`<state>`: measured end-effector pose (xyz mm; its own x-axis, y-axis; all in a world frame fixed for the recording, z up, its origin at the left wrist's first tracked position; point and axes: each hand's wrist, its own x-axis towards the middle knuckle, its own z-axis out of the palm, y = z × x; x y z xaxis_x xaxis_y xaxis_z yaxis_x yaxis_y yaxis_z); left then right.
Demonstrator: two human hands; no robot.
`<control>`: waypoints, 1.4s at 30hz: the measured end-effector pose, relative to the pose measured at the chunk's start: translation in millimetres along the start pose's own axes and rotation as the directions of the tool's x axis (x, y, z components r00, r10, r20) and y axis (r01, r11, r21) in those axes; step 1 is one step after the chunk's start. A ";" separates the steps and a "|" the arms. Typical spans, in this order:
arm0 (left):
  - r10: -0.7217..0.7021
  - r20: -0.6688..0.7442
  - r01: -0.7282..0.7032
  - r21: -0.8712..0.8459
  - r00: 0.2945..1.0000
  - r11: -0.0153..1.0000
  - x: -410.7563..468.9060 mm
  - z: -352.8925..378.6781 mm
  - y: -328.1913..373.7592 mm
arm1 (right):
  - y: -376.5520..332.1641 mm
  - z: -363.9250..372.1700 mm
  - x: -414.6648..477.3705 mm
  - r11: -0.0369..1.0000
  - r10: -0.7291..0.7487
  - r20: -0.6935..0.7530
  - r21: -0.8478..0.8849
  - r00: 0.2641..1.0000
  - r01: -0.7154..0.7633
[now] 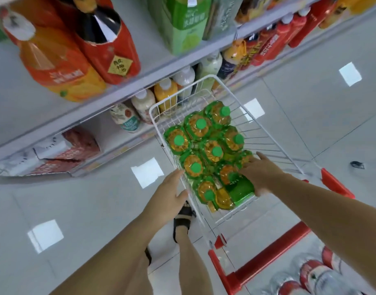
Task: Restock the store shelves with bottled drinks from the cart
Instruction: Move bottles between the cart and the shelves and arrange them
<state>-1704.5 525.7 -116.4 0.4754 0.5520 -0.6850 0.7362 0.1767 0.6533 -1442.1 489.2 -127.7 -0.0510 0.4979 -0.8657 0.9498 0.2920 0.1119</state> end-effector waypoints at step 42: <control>0.123 -0.935 -0.590 -0.104 0.331 0.801 -309.9 -329.6 6.3 | -258.5 -391.2 -175.3 0.742 0.032 -0.828 0.395 0.560 0.542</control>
<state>-2006.0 624.4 206.2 -0.2025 0.9670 0.1548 0.2595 -0.0994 0.9606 -1799.3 645.9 186.0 -0.2540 0.9641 -0.0776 0.7986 0.1638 -0.5791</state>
